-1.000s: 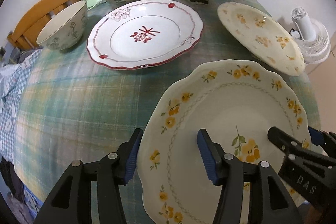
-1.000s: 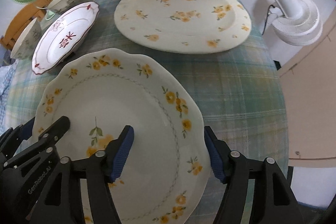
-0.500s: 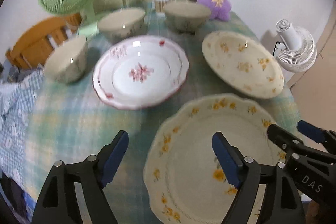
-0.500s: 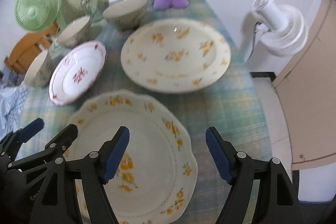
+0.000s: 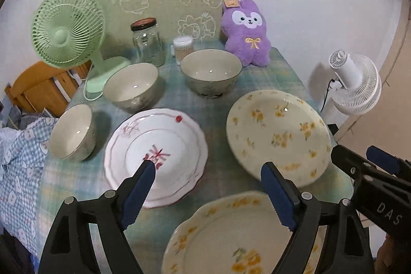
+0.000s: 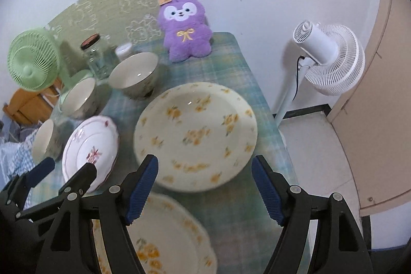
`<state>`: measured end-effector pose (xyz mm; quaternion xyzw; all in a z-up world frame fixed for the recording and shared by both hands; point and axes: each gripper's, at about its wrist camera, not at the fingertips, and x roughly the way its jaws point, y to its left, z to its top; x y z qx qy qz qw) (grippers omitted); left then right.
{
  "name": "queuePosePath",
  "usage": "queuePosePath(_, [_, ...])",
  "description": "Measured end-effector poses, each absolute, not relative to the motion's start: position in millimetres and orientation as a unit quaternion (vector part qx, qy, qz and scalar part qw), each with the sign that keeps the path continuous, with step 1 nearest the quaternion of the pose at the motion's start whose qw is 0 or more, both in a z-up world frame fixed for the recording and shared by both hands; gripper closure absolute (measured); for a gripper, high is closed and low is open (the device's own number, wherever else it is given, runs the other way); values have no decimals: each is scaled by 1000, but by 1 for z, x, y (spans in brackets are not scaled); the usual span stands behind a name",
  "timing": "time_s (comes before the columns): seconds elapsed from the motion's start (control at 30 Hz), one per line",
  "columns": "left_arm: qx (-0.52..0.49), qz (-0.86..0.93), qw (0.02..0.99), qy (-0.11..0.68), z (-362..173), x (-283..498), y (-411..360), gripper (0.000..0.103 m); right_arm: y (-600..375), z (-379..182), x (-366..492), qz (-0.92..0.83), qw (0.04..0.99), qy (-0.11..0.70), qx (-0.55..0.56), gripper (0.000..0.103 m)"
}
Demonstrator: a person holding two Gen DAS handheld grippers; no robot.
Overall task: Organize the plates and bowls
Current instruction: 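Lift the held plate and carry it toward the yellow-flowered deep plate, then lower the held plate onto the yellow-flowered deep plate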
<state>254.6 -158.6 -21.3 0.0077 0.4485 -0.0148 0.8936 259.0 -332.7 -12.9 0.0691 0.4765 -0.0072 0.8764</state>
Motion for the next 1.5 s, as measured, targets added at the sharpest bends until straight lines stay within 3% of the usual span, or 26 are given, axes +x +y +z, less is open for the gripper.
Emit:
queuePosePath(0.43, [-5, 11, 868, 497, -72, 329, -204, 20, -370, -51, 345, 11, 863, 502, 52, 25])
queuePosePath(0.77, [8, 20, 853, 522, -110, 353, -214, 32, -377, -98, 377, 7, 836, 547, 51, 25])
queuePosePath(0.93, [11, 19, 843, 538, -122, 361, -216, 44, -377, -112, 383, 8, 827, 560, 47, 25])
queuePosePath(1.1, [7, 26, 834, 550, -129, 365, -215, 54, -376, -121, 388, 13, 818, 573, 45, 37])
queuePosePath(1.5, [17, 27, 837, 546, -130, 365, -216, 53, -369, -131, 393, -6, 810, 586, 25, 39])
